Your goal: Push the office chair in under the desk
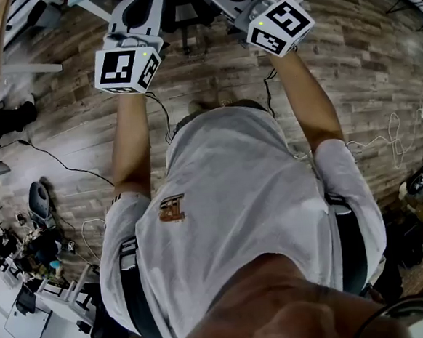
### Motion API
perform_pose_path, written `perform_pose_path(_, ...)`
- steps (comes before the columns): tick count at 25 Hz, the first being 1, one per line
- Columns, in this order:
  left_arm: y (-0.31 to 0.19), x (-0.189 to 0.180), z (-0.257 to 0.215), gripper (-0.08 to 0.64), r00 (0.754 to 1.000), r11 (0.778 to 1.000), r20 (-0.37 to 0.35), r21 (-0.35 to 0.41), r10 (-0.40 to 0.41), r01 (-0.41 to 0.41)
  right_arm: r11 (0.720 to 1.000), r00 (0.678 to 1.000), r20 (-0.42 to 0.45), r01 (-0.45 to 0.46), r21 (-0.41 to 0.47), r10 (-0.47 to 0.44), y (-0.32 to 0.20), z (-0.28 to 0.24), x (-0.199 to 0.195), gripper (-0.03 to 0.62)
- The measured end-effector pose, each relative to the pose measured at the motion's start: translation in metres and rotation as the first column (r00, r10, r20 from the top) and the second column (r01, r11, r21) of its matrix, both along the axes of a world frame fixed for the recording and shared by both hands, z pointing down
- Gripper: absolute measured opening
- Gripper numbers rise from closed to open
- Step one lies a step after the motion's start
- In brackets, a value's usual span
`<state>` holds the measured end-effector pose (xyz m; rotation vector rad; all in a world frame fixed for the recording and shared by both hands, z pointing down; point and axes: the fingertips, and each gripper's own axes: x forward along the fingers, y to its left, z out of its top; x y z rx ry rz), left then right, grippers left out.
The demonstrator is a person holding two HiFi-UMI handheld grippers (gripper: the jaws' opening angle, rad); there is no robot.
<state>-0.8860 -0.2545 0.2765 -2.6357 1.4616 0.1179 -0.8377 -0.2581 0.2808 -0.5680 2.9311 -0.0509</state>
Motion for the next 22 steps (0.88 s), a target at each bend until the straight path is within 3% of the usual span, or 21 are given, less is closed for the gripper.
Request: perform_pose_path(22, -0.005, 0.018, 0.007, 0.02, 1.0, 1.0, 0.011, -0.012, 0.023, -0.022, 1.0, 1.0, -0.002, 0.027, -0.014, -0.027, -0.009, 0.006, 0.007, 0.034)
